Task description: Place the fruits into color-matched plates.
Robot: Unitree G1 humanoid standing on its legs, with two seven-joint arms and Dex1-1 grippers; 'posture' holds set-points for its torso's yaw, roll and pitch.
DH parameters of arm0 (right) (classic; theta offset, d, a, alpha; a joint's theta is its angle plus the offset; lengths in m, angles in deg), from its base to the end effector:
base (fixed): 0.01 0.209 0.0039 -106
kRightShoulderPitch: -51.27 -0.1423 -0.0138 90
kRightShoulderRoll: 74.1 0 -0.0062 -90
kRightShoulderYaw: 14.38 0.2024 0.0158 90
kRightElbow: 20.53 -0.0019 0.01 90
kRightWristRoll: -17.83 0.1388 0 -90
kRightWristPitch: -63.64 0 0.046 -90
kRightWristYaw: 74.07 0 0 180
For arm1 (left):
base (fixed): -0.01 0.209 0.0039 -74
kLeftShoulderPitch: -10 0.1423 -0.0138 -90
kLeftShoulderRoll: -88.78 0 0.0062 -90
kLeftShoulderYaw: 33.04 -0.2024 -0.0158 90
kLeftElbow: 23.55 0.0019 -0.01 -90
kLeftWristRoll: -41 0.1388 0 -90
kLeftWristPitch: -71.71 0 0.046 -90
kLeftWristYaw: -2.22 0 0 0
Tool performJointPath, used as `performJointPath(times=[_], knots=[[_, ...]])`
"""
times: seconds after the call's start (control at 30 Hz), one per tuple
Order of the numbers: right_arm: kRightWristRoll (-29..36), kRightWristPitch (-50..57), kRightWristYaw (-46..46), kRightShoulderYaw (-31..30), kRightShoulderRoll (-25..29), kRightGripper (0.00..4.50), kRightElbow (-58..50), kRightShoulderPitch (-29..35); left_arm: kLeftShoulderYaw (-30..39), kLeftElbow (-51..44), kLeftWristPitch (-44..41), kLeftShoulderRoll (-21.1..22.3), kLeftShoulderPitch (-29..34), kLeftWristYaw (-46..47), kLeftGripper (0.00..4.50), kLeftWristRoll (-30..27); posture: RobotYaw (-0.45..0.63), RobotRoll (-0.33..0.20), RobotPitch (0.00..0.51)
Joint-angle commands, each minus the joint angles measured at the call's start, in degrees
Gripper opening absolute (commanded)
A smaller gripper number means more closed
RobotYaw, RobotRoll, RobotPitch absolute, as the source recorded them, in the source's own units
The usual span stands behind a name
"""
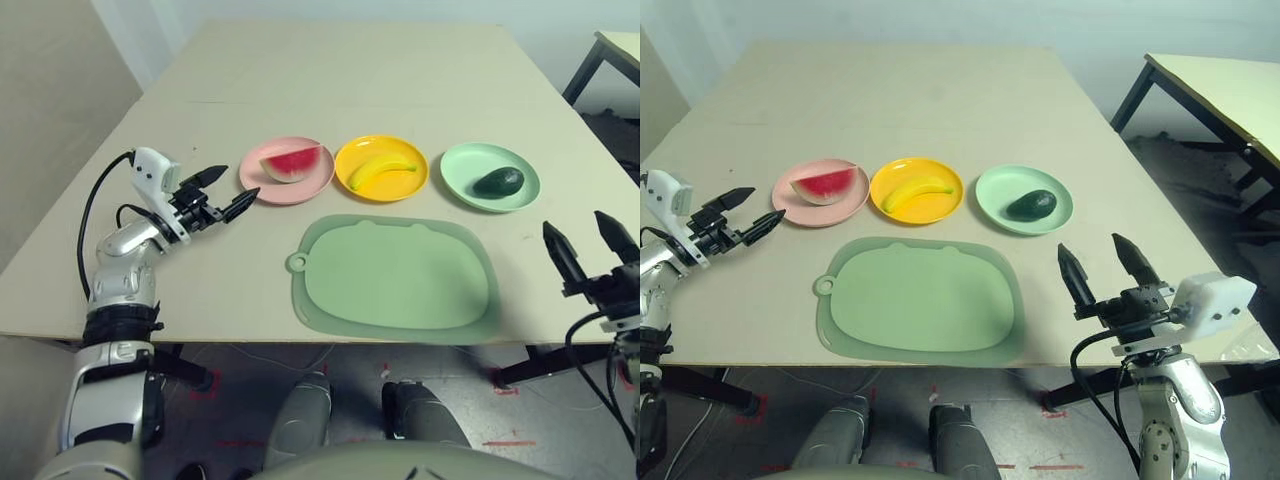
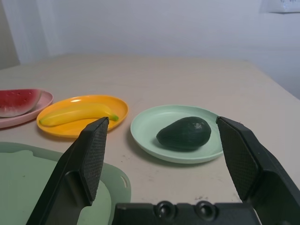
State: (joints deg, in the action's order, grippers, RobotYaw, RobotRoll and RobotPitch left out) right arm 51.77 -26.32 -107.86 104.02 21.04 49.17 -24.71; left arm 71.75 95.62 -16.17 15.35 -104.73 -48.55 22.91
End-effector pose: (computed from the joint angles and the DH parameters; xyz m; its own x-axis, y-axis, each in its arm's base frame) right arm 0.1306 -0.2966 0.0982 0.9243 0.2310 0.3038 -0.2264 0.9727 -0.0506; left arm 0.2750 0.3199 0.1030 0.8610 -0.5086 0.0069 0.5019 0.8517 0.1505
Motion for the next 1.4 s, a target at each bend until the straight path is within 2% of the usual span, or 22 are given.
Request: performJointPath(times=[0.03,0.27,0.37,0.47,0.57,0.7,0.9,1.03,1.27,1.4], knots=[[0.05,-0.75,0.48,0.5,0.49,4.5,0.07,-0.51,0.16,-0.94,0.62,-1.01,1.55,1.86,4.47,-0.12,0.16,0.0,0.136],[-1.87,0.68,1.07,0.17,2.8,4.5,2.47,-1.85,2.6,-3.24,2.14,-1.82,5.61,9.54,4.47,0.53,0.2,0.0,0.137],[0.72,2.5,2.97,1.44,1.88,4.5,0.91,-0.18,3.74,-4.53,2.37,-1.17,7.57,11.36,4.47,0.29,0.22,0.0,0.135],[4.45,3.12,3.41,3.72,-0.2,4.5,-0.85,4.44,5.05,-5.58,2.54,-0.26,9.24,12.34,4.47,-0.17,0.23,0.0,0.134],[7.02,0.66,1.06,7.55,-1.58,4.5,1.54,8.33,6.25,-5.81,2.1,-0.05,9.99,13.13,4.47,-1.04,0.23,0.0,0.135],[6.16,-5.78,-8.5,10.48,-0.4,4.5,11.57,11.24,6.31,-4.77,2.85,-0.04,10.7,13.15,4.47,-0.81,0.22,0.0,0.135],[4.0,-20.86,-25.83,11.75,5.4,4.5,31.95,7.1,6.06,-2.93,4.09,0.11,10.9,12.96,4.47,-0.32,0.24,0.0,0.123],[3.09,-26.95,-33.42,9.79,6.45,4.5,37.93,5.84,6.67,-2.59,4.4,0.55,11.37,13.18,4.47,-0.49,0.24,0.0,0.12],[5.32,-25.58,-30.03,10.66,6.05,4.5,39.4,0.82,7.35,-2.0,4.89,1.3,12.68,12.69,4.47,-1.07,0.26,0.0,0.133],[6.98,-25.09,-28.15,10.58,3.75,4.5,37.03,0.86,7.94,-2.16,4.16,2.09,13.18,13.04,4.47,-1.45,0.29,0.0,0.138]])
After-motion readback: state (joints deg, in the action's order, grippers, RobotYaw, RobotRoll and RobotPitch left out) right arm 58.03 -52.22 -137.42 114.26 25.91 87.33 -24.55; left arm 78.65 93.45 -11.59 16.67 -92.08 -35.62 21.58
